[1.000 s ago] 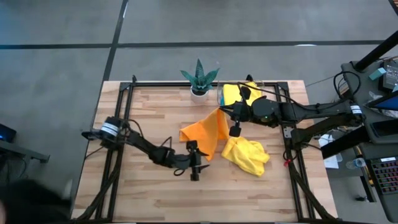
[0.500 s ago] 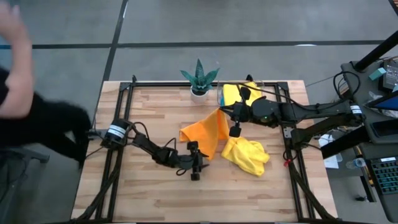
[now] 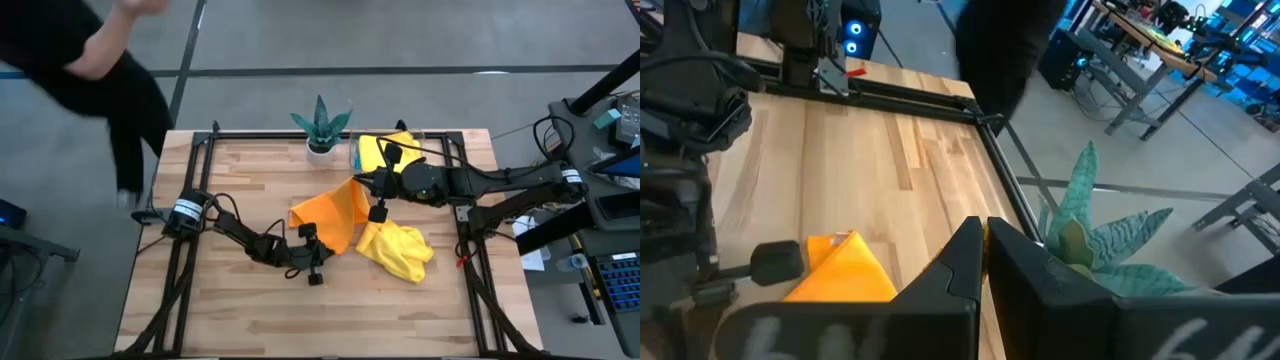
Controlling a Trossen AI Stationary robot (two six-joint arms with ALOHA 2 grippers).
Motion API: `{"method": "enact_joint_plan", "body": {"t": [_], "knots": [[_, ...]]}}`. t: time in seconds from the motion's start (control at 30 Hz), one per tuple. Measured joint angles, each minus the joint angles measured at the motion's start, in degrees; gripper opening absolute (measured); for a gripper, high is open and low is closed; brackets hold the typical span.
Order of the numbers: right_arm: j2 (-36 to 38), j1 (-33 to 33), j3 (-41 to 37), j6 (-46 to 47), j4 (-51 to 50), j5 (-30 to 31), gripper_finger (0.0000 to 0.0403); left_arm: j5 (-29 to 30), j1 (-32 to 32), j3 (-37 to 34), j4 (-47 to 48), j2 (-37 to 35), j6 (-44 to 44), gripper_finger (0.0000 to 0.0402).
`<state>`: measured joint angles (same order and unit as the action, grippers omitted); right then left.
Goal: Fold microfiber towels
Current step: Fold the orange microfiber towel
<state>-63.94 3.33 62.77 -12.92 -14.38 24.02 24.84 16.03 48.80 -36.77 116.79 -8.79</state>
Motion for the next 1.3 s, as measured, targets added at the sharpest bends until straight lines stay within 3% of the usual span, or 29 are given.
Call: {"method": "enact_joint_plan", "body": {"t": [0.27, 0.43, 0.87, 1.3], "knots": [[0.17, 0.00, -0.25, 0.08, -0.84, -0.01, 0.0008, 3.17, 0.09, -2.36, 0.61, -7.35, 6.22, 0.0000], [0.54, 0.02, -0.25, 0.63, -2.21, -0.03, 0.0008, 6.43, 0.62, -7.34, 0.90, -18.24, 8.92, 0.0000], [3.72, 0.12, -0.23, 0.97, -3.30, -3.77, 0.0008, 22.74, 3.17, -16.85, 7.86, -51.68, 15.38, 0.0000], [3.86, -2.46, -0.22, -8.45, 10.64, -2.99, 0.0008, 26.01, 1.60, -17.00, 12.57, -76.75, 31.92, 0.0000]]}}
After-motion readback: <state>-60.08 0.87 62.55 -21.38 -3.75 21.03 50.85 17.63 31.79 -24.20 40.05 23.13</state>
